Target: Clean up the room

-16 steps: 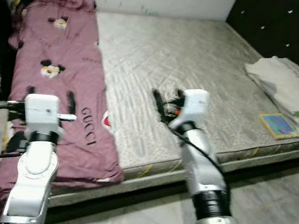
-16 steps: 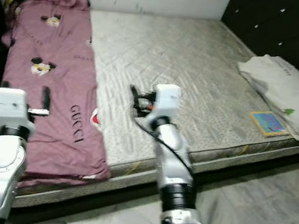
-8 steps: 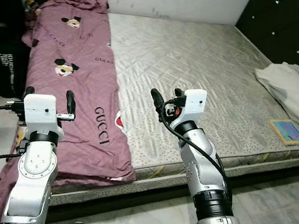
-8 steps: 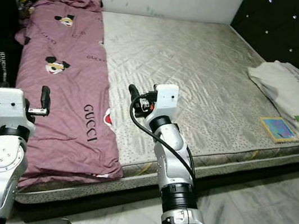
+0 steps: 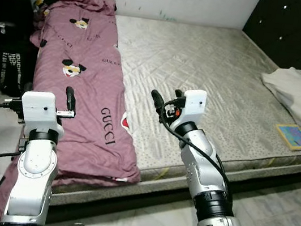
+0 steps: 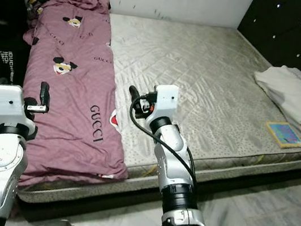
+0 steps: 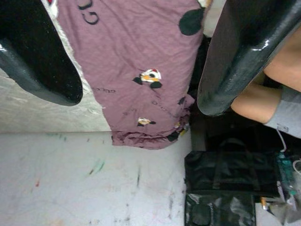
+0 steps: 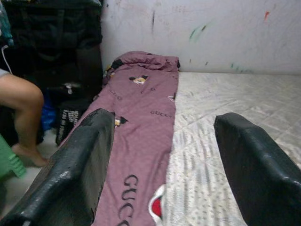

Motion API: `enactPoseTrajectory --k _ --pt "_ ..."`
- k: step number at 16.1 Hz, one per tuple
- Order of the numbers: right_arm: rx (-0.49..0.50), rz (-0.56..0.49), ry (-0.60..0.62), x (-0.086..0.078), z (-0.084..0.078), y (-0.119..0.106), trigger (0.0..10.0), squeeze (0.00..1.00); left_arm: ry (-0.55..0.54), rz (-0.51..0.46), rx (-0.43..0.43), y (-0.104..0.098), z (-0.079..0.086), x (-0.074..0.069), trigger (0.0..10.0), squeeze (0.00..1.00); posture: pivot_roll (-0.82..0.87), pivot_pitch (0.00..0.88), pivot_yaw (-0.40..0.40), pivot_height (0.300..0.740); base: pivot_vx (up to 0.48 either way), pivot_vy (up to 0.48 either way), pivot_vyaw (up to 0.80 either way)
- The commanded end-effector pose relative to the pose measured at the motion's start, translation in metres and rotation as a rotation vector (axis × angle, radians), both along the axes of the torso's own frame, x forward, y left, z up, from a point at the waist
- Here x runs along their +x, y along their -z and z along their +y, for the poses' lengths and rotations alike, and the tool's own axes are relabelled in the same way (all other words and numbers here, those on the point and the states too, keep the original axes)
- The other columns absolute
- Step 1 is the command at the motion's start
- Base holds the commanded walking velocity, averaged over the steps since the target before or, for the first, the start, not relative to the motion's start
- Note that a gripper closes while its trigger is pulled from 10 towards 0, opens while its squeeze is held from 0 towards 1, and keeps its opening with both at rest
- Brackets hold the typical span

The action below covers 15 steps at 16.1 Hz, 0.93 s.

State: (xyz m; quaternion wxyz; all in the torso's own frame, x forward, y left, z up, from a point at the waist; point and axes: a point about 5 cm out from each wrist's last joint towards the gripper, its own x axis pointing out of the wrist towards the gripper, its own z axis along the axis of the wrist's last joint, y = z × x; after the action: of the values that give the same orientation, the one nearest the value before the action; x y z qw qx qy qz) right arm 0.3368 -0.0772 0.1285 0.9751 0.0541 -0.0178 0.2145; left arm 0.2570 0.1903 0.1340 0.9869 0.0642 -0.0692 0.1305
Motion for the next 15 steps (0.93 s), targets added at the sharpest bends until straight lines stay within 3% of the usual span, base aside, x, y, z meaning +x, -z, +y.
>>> enactPoseTrajectory --k 1,15 --pt "-0.027 -0.029 0.012 0.0033 -0.0035 -0.0054 10.0 0.00 0.038 -0.010 -0.006 -0.0009 -0.0059 0.0023 10.0 0.00 0.01 0.000 -0.055 0.740 0.000 0.476 0.00" --pt "-0.091 0.019 0.014 0.0021 -0.0064 0.0030 10.0 0.00 0.015 -0.018 -0.036 -0.0001 -0.0063 0.0046 10.0 0.00 -0.01 0.000 -0.056 0.740 0.000 0.476 0.00"
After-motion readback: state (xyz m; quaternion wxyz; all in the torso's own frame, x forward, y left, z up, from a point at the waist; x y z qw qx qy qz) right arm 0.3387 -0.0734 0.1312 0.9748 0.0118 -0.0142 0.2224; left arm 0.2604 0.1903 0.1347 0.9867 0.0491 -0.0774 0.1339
